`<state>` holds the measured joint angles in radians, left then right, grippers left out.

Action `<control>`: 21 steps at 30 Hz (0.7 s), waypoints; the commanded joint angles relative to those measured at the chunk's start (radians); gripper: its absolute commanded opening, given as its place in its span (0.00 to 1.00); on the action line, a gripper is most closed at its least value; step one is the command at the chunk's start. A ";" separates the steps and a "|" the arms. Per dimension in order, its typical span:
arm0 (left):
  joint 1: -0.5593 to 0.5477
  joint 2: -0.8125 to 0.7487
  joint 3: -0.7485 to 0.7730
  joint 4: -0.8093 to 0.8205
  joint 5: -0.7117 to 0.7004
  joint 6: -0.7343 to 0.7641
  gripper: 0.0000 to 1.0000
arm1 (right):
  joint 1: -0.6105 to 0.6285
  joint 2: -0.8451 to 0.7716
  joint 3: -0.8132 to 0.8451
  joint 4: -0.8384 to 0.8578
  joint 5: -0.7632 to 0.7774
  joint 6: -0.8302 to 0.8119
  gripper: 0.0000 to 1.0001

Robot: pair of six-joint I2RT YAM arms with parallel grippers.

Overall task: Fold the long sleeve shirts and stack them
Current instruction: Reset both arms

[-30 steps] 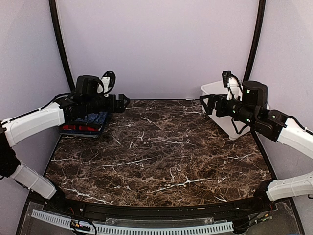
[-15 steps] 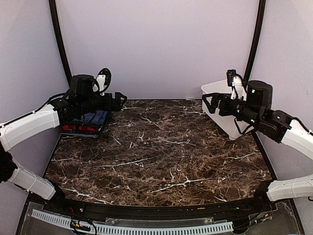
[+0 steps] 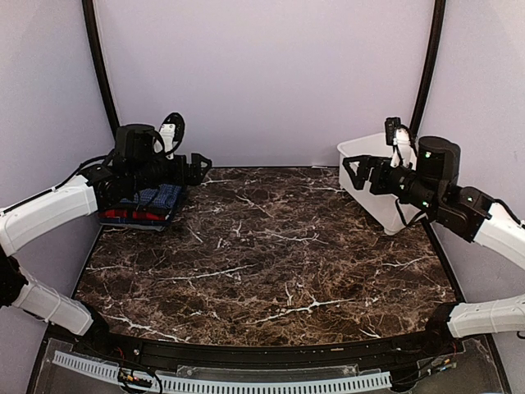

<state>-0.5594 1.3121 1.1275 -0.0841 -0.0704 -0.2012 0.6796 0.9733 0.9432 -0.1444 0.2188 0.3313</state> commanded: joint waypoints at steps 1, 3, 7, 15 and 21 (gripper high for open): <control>-0.004 -0.030 -0.014 0.001 0.004 0.013 0.99 | -0.005 -0.012 -0.009 0.026 0.017 0.008 0.99; -0.004 -0.030 -0.014 0.001 0.004 0.012 0.99 | -0.005 -0.006 -0.009 0.029 0.019 0.008 0.99; -0.004 -0.027 -0.011 -0.001 0.004 0.012 0.99 | -0.005 0.007 -0.004 0.035 0.015 0.008 0.99; -0.004 -0.024 -0.011 -0.005 0.001 0.014 0.99 | -0.005 0.027 0.007 0.039 0.014 -0.002 0.99; -0.004 -0.021 -0.009 -0.008 0.003 0.013 0.99 | -0.005 0.028 0.006 0.038 0.014 -0.003 0.99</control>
<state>-0.5594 1.3121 1.1275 -0.0845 -0.0689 -0.2012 0.6796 1.0027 0.9428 -0.1421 0.2249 0.3305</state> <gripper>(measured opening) 0.988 0.986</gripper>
